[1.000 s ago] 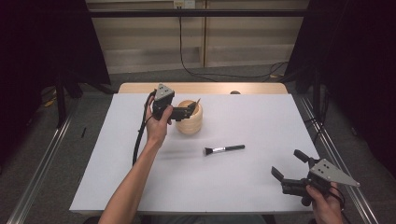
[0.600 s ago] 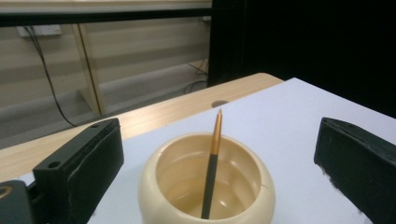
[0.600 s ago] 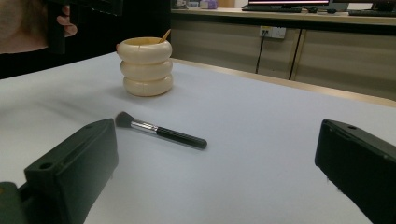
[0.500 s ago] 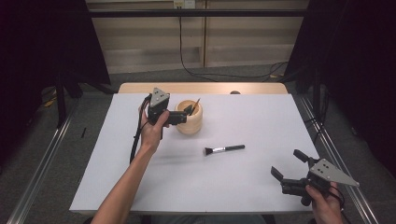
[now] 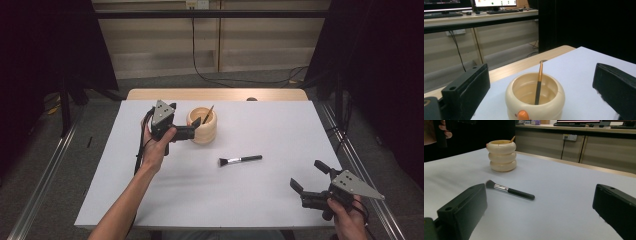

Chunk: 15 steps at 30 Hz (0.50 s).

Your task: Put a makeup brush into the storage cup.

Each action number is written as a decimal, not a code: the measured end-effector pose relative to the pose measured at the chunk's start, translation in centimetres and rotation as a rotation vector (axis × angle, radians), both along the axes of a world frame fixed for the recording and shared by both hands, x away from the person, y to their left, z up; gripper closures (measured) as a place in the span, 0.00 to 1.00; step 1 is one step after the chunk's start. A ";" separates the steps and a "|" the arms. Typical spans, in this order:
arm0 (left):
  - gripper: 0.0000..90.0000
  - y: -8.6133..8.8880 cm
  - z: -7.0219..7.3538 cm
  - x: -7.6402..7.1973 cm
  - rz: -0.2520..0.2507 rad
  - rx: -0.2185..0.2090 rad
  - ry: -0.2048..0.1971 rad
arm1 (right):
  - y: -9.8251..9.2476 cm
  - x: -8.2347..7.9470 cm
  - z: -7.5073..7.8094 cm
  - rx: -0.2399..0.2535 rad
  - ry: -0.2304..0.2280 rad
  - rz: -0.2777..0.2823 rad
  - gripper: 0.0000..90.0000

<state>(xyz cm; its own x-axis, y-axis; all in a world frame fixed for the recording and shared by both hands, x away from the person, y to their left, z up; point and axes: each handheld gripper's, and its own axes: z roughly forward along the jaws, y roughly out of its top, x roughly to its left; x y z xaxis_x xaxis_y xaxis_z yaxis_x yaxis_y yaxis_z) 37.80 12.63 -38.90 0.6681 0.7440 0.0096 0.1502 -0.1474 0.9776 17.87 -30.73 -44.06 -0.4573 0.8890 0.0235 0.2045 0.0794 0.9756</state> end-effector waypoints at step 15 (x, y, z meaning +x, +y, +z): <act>0.01 1.4 -0.6 -3.0 -0.029 -0.070 -0.029 | 0.0 0.0 0.0 -0.001 0.000 0.000 0.00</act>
